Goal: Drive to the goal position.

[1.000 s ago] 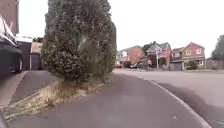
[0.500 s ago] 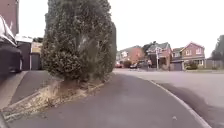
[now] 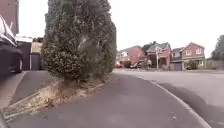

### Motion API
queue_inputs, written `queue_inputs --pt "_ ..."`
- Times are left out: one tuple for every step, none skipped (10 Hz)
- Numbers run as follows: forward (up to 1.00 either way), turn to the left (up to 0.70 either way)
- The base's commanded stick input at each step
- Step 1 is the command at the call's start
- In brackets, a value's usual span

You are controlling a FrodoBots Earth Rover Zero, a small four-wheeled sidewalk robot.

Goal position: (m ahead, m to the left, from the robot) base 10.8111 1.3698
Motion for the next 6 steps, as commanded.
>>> queue_inputs --pt "1.0 0.0" --pt "1.0 0.0" --pt "1.0 0.0" --pt "1.0 0.0" --pt "1.0 0.0" --pt "1.0 0.0"
